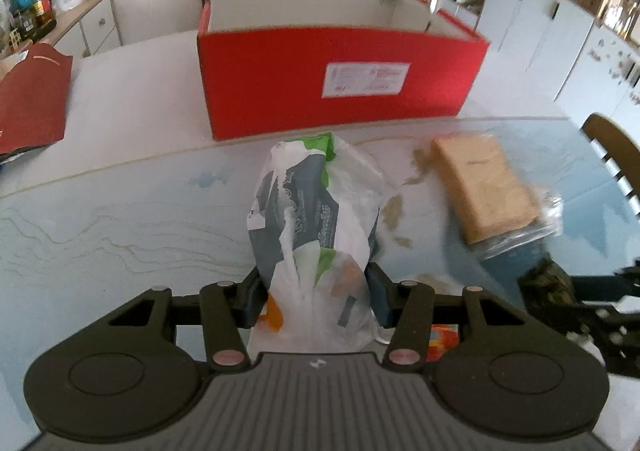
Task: Organize objects
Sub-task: 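Grasp the white plastic bag with the left tool while the right tool grasps the black snack packet, then carry the plastic bag and black snack packet with both tools into the red box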
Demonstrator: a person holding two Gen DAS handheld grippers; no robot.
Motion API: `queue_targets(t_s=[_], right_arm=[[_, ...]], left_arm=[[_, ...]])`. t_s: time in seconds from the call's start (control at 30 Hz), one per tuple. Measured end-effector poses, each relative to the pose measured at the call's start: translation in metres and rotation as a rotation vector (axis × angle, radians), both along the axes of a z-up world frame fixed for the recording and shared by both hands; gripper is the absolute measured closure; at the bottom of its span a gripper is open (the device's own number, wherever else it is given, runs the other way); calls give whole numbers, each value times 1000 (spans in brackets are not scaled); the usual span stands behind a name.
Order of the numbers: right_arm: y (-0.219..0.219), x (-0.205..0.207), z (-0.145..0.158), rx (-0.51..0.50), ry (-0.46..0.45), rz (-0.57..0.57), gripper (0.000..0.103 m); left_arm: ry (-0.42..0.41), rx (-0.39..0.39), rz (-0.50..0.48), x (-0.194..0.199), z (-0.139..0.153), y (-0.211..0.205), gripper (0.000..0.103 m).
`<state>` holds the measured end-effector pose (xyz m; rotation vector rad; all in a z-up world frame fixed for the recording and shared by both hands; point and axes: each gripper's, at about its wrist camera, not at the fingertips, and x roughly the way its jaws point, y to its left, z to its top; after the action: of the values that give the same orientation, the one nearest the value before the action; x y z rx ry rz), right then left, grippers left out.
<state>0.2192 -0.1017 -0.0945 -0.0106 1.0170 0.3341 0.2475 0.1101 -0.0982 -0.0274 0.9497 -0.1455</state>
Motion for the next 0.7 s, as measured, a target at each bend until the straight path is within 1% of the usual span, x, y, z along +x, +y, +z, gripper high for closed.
queue_targets(t_s=[0.23, 0.43, 0.57, 0.7], right_arm=[[-8, 16, 34, 33, -81, -21, 71], [-9, 34, 64, 39, -164, -8, 71], [-9, 48, 76, 41, -202, -16, 71], [-4, 60, 87, 39, -243, -4, 71]], left_arm=[[-31, -50, 6, -5, 32, -4, 52], [-73, -57, -13, 3, 60, -12, 52], [-132, -28, -37, 11, 78, -20, 52], [-162, -33, -44, 24, 92, -24, 52]])
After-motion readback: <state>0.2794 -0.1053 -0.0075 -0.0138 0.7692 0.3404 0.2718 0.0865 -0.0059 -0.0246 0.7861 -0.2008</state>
